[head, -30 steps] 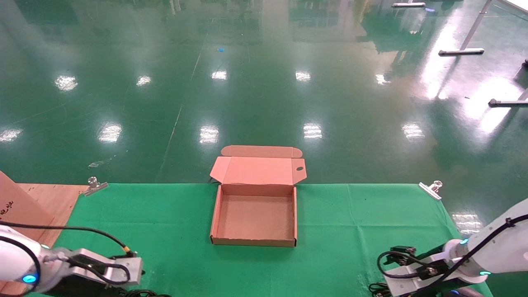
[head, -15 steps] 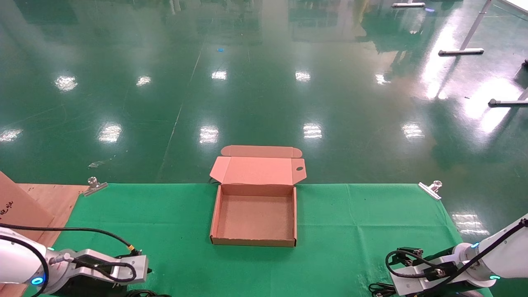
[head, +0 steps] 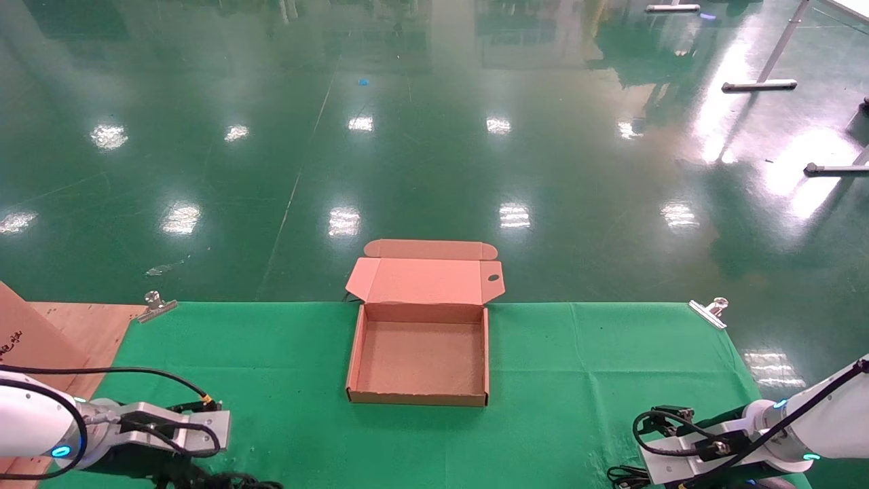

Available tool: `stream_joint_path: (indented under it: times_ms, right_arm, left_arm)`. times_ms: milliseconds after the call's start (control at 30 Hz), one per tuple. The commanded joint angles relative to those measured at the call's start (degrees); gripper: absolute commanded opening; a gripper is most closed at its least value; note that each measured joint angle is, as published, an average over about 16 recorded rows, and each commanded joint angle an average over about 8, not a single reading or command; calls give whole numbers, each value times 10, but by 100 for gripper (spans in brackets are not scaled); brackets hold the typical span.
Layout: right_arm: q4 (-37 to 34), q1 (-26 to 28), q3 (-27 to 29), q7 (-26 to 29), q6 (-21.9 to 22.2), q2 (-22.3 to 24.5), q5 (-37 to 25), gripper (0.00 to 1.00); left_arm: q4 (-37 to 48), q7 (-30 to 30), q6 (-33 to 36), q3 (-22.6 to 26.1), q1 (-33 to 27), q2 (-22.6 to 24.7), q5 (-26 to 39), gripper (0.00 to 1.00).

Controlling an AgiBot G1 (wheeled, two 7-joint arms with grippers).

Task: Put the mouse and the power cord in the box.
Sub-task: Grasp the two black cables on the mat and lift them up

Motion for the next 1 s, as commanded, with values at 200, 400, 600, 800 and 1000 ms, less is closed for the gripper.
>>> stream_joint_path:
  times_ms: [200,400,600,800,1000]
  right_arm:
    - [-12,2,2,-5,5,-5,3,0]
    - [-17,2,4,-6,10,-10,5,0]
    - [-21,0,2,-10,13,-11,2,0]
    - [-23,-1,1,-10,22,-10,1,0]
    - [-23,0,1,-12,23,-11,2,0]
  left_arm:
    - [6,6,-17,-1,5,-1,-2,0]
    - [10,12,2,-3,2,-7,-4,0]
    - [12,16,15,-5,-1,-12,-6,0]
    - [13,18,22,-6,-4,-15,-9,0]
    - [14,20,24,-9,-4,-18,-12,0]
